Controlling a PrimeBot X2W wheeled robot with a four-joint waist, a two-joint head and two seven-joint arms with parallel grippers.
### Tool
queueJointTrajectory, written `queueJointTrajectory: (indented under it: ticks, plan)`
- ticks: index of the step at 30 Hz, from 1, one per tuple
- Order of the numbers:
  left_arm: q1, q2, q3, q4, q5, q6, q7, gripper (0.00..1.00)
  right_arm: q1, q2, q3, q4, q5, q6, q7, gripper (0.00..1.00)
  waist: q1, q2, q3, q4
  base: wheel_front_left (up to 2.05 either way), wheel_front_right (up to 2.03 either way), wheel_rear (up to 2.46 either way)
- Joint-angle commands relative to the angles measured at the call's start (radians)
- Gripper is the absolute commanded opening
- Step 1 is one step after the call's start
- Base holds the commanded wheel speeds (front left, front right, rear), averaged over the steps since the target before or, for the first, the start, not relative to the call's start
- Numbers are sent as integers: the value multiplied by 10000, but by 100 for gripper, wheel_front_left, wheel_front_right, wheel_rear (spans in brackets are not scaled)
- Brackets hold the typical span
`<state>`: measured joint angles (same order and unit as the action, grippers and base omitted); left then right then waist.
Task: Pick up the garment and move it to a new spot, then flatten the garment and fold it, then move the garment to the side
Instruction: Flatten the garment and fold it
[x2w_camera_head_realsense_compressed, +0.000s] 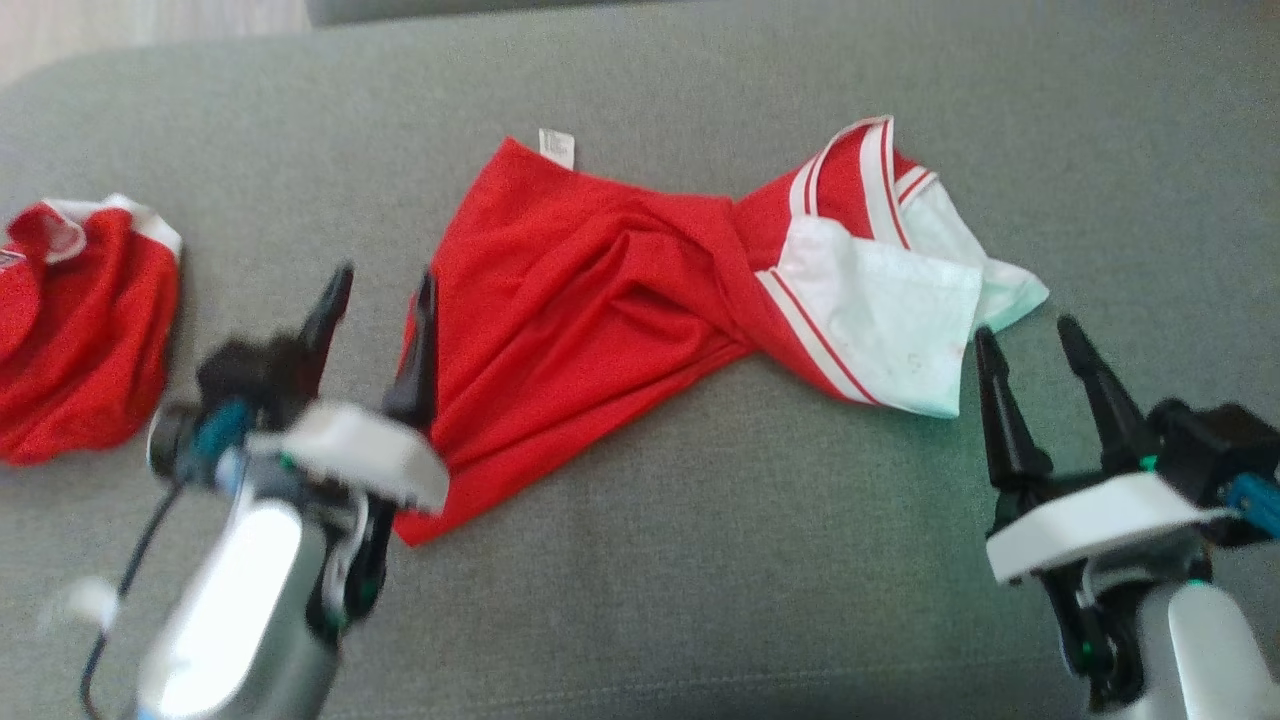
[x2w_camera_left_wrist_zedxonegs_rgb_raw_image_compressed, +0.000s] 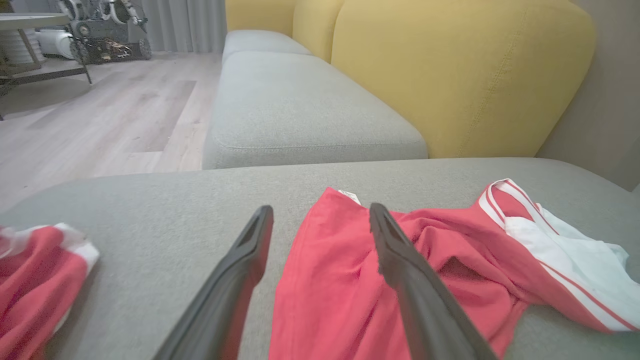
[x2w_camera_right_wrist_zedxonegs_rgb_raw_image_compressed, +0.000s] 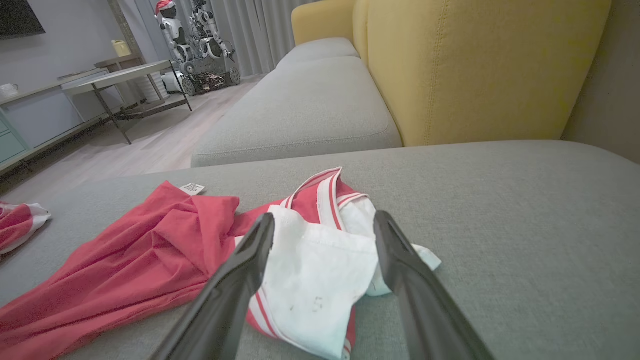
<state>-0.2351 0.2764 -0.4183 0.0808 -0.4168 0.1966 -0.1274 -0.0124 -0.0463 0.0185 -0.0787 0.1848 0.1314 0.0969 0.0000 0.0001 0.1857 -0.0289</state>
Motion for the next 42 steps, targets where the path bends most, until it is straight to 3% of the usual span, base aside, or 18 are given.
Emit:
queueJointTrajectory:
  ticks: [1,9,18,19,20,27,42]
  plan:
    - [-1051,57,285,112,-64,-174,59,100,-605,-80,268,-440,11,-7,-50,100,0,-1,527,-144,0,0,0]
    - [-3856,-564,82,3797,-420,-1225,296,100,-1201,-132,624,-199,142,-7,-276,100,0,-1,1355,-627,0,0,0]
    - [-5473,-946,133,8065,-860,-1978,539,100,-1535,-122,860,188,309,-7,-524,100,0,-1,1666,-1090,0,0,0]
    - [-5543,-996,151,8341,-908,-2026,487,44,-1531,-120,843,214,316,-7,-544,100,0,-1,1659,-1103,0,0,0]
    - [-5580,-1065,177,8581,-977,-2084,437,0,-1517,-119,806,235,323,-7,-561,100,0,-1,1646,-1098,0,0,0]
    - [-5367,-1260,96,8995,-867,-2125,-877,0,-1336,-103,595,329,355,-7,-582,100,0,-1,1390,-872,0,0,0]
    - [-1103,-732,639,4326,-580,-781,-1335,0,-613,-68,69,137,340,-7,-263,100,0,-1,688,-238,0,0,0]
